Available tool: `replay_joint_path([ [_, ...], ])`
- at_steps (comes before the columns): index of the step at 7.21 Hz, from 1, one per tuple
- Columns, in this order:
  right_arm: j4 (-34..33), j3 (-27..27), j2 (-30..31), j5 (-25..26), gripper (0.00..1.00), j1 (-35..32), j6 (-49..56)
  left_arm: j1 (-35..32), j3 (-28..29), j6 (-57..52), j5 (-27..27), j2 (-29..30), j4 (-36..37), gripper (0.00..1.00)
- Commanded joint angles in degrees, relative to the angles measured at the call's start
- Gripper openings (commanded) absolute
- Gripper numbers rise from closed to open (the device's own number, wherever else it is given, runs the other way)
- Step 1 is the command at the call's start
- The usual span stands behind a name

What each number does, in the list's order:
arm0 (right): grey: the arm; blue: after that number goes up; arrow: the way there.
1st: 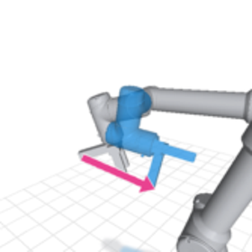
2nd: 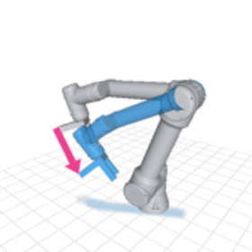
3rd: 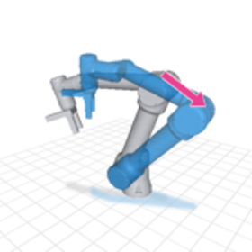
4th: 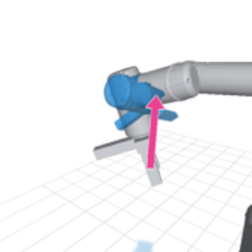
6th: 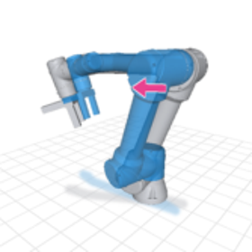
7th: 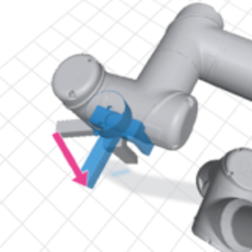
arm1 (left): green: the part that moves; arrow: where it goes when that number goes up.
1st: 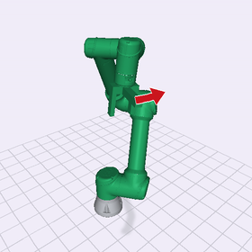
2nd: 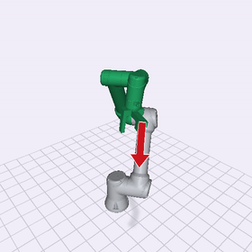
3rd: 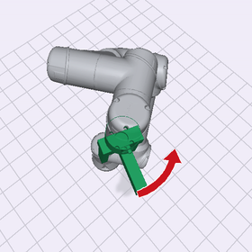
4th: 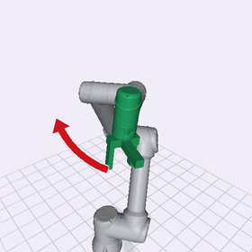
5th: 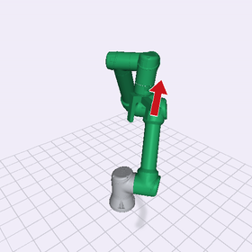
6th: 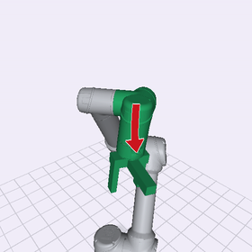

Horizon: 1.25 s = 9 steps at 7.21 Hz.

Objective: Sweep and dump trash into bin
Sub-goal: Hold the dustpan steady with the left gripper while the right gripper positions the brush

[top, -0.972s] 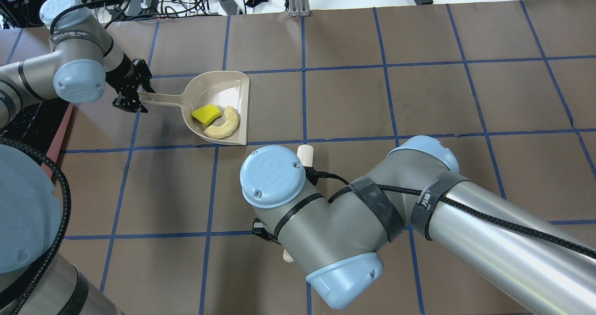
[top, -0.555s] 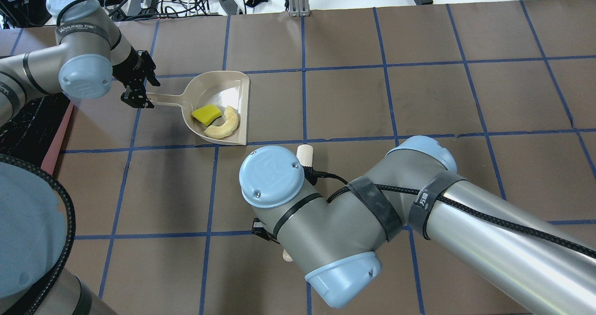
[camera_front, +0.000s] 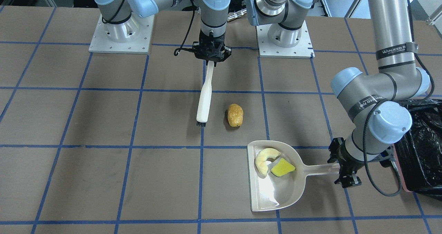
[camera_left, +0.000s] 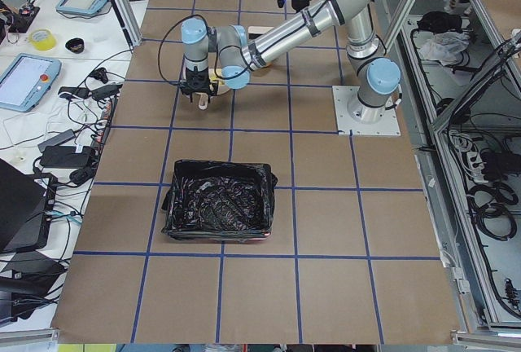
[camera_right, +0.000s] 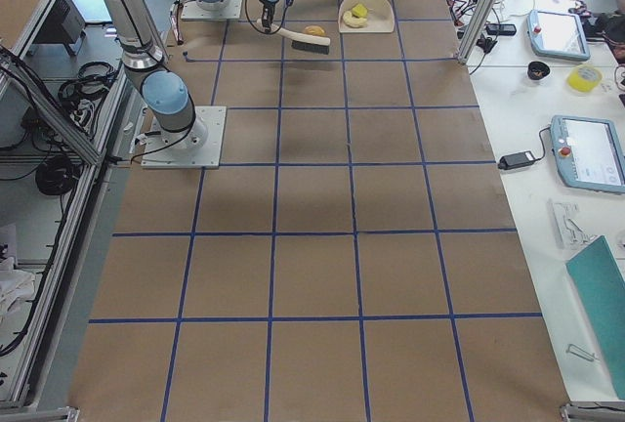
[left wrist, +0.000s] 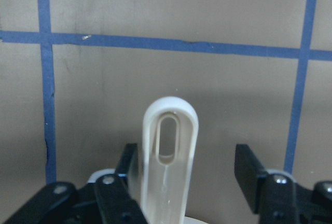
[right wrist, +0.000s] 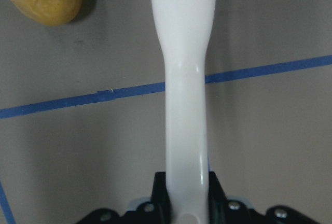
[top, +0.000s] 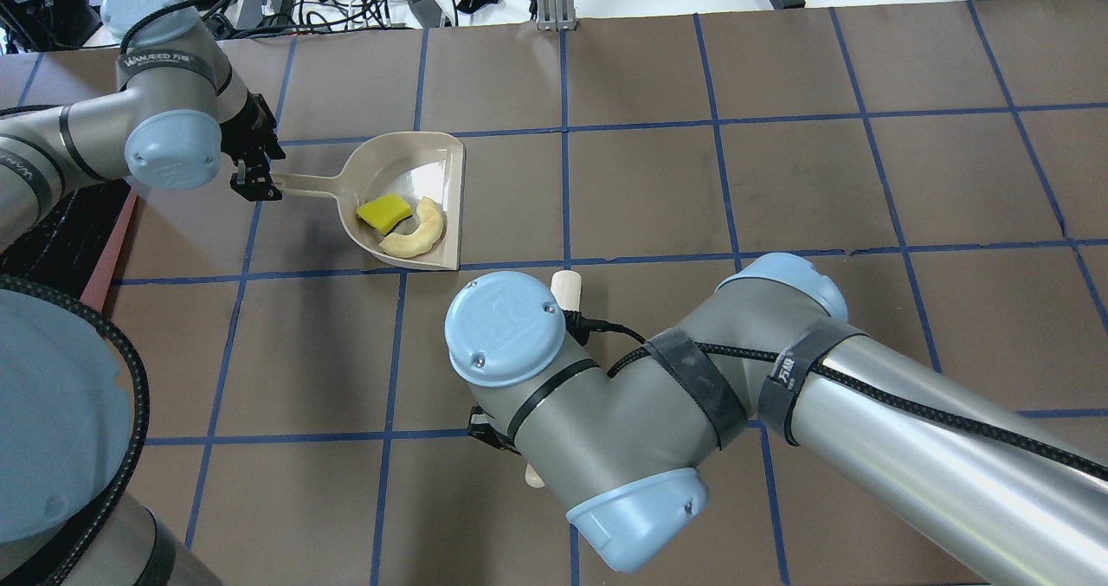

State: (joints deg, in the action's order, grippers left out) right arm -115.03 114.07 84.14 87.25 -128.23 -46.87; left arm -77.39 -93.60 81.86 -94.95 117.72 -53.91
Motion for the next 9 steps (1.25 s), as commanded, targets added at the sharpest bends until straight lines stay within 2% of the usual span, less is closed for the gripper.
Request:
replay_joint_path([
  [1,0.0,0.0,-0.6,0.0,0.18,0.0,0.0,-0.6,-1.4,0.9,-1.8,0.1,-0.1,0.71],
  [2,0.1,0.0,-0.6,0.0,0.18,0.0,0.1,-0.7,-1.3,0.5,-1.5,-0.5,-0.4,0.53],
  [3,-0.1,0.0,-0.7,-0.1,0.18,0.0,0.2,-0.7,-1.3,0.0,-1.1,-0.6,-0.5,0.16],
  [4,-0.1,0.0,-0.7,0.0,0.18,0.0,0.3,-0.7,-1.2,0.0,-0.9,-0.6,-0.4,0.00],
  [6,-0.4,0.0,-0.7,0.0,0.18,0.0,0.1,-0.6,-0.8,-1.8,-0.9,-1.7,0.1,0.00],
  [7,-0.3,0.0,-0.7,-0.1,0.18,0.0,-0.1,-0.7,-0.2,-4.1,0.2,-2.9,-2.0,0.00],
  [9,0.0,0.0,-0.7,-0.1,0.18,-0.1,-2.1,-1.1,-2.9,-5.8,1.3,-5.7,-4.1,0.00],
])
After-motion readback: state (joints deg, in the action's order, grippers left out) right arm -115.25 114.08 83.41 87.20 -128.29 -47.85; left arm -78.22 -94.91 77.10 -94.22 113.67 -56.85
